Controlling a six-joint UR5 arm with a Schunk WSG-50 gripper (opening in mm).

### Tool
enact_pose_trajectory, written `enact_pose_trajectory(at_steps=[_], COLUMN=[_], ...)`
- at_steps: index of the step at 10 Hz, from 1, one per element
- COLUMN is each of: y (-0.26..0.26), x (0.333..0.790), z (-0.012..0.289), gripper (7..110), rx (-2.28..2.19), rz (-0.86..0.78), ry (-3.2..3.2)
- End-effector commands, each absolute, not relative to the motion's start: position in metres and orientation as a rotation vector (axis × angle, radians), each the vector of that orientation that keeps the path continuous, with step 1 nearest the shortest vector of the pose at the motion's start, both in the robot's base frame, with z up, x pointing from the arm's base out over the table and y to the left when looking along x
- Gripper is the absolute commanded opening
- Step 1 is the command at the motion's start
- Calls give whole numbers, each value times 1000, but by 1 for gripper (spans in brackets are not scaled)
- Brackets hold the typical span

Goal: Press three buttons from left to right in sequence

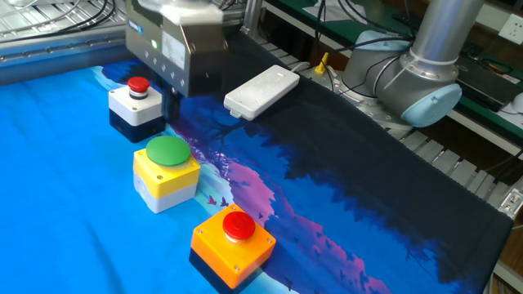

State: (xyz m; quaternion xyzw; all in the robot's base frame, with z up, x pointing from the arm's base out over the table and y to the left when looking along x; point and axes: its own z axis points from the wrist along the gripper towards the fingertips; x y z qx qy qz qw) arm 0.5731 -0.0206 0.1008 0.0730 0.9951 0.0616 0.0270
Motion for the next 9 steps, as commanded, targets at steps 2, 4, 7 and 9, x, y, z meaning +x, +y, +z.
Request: enact_pose_trajectory(at_steps=[2,4,7,9], y=[-17,-22,-25,-47], x=[578,581,590,566], z=[74,62,40,89], gripper=[7,7,7,7], rx=[216,204,196,173], rz=[231,222,217,328], ry=[3029,3020,2982,3072])
